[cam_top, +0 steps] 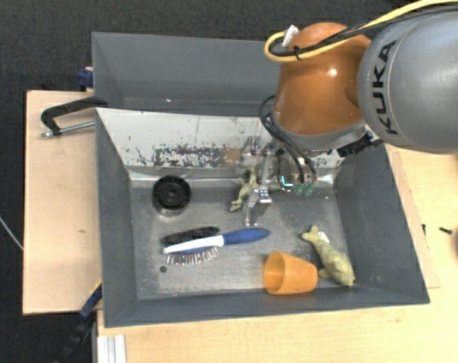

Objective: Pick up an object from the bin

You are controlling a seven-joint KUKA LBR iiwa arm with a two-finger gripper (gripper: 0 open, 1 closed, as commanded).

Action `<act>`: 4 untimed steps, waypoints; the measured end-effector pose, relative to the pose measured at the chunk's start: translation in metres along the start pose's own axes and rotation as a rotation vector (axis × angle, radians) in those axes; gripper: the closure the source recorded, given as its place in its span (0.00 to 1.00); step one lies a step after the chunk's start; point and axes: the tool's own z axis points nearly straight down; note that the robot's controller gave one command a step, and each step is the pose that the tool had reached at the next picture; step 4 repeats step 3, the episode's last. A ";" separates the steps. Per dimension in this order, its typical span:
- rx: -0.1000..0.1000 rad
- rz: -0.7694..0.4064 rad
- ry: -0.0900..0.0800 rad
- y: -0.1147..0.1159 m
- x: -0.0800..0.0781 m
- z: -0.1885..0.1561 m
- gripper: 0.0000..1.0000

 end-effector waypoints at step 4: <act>0.001 -0.189 -0.020 -0.025 0.061 -0.014 1.00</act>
Offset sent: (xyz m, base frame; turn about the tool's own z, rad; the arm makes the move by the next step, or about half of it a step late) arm -0.0721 -0.0172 -0.1418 -0.1617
